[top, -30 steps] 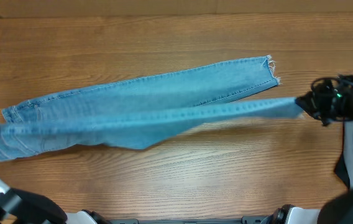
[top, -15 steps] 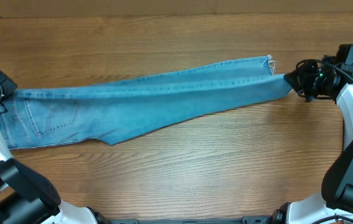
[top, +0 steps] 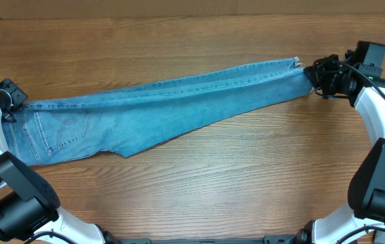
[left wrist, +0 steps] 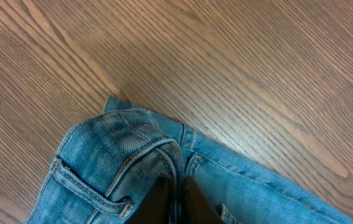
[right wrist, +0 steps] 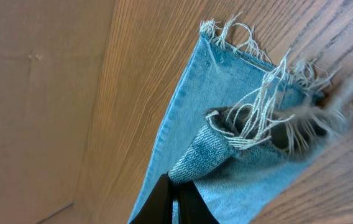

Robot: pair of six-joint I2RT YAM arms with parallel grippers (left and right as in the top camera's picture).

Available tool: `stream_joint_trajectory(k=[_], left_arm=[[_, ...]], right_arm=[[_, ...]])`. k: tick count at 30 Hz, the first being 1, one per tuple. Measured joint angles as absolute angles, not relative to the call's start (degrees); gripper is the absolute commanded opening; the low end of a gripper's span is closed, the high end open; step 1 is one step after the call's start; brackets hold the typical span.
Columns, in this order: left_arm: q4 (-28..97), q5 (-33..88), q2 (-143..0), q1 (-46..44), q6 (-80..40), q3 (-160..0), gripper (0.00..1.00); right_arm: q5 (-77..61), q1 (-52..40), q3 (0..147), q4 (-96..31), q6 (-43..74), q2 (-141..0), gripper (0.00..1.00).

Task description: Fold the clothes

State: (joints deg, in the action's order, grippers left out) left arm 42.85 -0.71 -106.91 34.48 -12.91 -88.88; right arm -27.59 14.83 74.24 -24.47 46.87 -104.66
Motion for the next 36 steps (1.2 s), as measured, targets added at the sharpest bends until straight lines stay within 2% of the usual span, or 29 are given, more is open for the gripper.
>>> stream_joint_trajectory(k=[2,3,4,6,10,17,23,25,26,27,28,30,33,36], left_arm=[[42.81,-0.73,-106.91,34.48,-12.91,-88.88,0.10],[42.81,-0.73,-106.91,34.48,-12.91,-88.88,0.11],[42.81,-0.73,-106.91,34.48,-12.91,-88.88,0.11],[42.76,-0.99,-106.91,34.50,-12.91,-88.88,0.11],[42.57,-1.58,-106.91,34.52,-12.91,-88.88,0.11],[42.41,-2.02,-106.91,34.59,-12.60,-88.88,0.19],[40.99,-2.02,-106.91,34.59,-11.86,-88.88,0.15],[39.53,-2.09,-106.91,34.59,-11.81,-88.88,0.17],[38.87,-2.26,-106.91,34.59,-11.77,-88.92,0.20],[38.28,-2.33,-106.91,34.59,-11.70,-88.99,0.32],[37.78,-2.44,-106.91,34.59,-11.35,-89.03,0.49],[37.36,-2.46,-106.91,34.59,-11.49,-89.23,0.70],[37.69,-3.07,-106.91,34.59,-11.46,-89.32,0.73],[39.90,-4.56,-106.91,34.61,-11.42,-89.36,0.71]], right_arm=[[-26.89,14.39,74.24,-23.77,47.42,-105.14,0.08],[-26.57,14.20,74.26,-23.35,47.62,-105.49,0.17],[-26.28,14.06,74.26,-23.05,48.03,-105.95,0.33],[-25.10,13.93,74.30,-21.69,48.03,-107.00,0.57],[-24.08,14.02,74.35,-19.40,47.70,-108.03,0.73],[-27.27,15.70,74.67,-23.20,42.35,-108.03,0.75],[-31.53,16.80,74.72,-30.30,35.79,-108.03,0.75],[-32.60,16.80,74.72,-32.60,33.67,-108.03,0.75],[-32.97,16.78,74.72,-33.65,32.80,-108.03,0.75],[-33.17,16.78,74.72,-34.54,31.99,-108.03,0.75],[-33.34,16.78,74.72,-35.51,31.20,-108.03,0.75],[-33.71,16.78,74.74,-37.67,29.58,-108.03,0.76],[-34.04,16.78,74.74,-40.07,27.57,-107.98,0.76],[-34.13,16.78,74.74,-42.30,25.96,-107.77,0.76]])
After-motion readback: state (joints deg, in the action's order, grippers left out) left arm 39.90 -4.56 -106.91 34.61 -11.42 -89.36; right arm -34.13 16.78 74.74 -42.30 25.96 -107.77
